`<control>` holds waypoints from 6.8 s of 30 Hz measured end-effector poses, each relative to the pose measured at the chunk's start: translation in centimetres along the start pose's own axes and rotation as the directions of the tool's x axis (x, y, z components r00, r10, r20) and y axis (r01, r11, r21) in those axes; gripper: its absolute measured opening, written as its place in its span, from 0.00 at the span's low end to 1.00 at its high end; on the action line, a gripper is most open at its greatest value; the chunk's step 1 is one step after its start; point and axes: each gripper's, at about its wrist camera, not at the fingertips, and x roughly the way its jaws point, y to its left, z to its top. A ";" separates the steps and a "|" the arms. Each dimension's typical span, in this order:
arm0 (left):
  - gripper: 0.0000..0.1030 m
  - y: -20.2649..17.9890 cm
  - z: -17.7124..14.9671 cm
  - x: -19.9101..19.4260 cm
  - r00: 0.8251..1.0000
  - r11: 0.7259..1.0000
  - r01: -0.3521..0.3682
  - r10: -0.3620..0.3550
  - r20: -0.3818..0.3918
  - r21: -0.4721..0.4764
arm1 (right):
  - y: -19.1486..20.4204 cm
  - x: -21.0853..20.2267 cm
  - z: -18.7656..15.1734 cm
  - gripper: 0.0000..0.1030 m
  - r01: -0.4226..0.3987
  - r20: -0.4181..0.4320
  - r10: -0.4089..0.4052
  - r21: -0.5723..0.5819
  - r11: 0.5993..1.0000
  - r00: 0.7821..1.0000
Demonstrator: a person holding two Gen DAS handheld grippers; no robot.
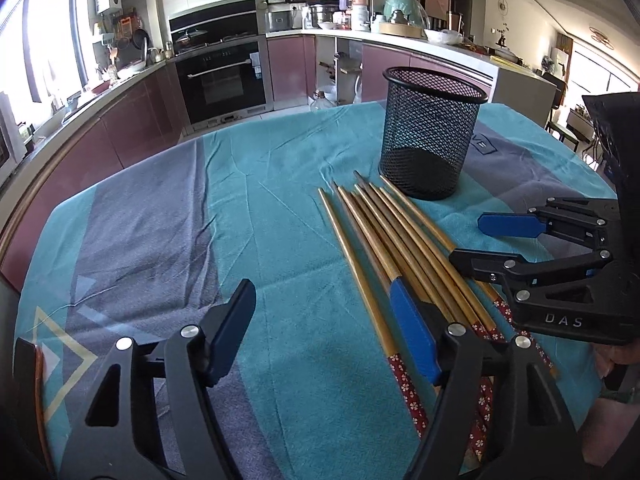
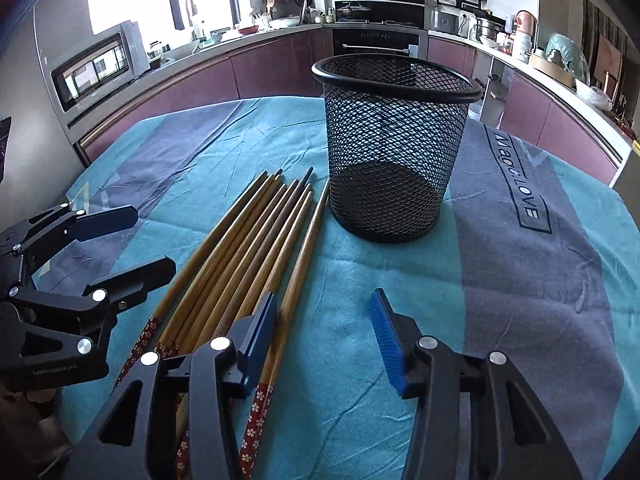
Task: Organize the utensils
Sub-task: 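Lower the right tool onto the wooden chopsticks and open its fingers, then grasp one chopstick with the right tool and lift it upright, then carry the chopstick over the black mesh cup and lower it inside, then open the right tool, release the chopstick, and pull back, then move the right tool back over the chopstick row and lower it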
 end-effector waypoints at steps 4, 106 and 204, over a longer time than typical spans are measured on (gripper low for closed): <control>0.58 0.1 0.4 1.1 0.999 1.000 0.032 -0.031 -0.037 0.001 | 0.2 0.7 0.7 0.45 0.006 -0.010 -0.006 -0.022 1.000 1.000; 0.08 -1.7 18.6 2.0 0.937 0.941 0.335 -0.326 0.126 -0.051 | -9.5 -5.2 13.5 0.05 -0.166 0.247 0.154 0.032 0.986 0.957; 0.27 -0.9 2.6 5.0 0.991 0.995 0.100 -0.098 -0.086 0.021 | -0.2 1.0 0.7 0.34 -0.047 -0.002 0.047 -0.073 0.996 0.999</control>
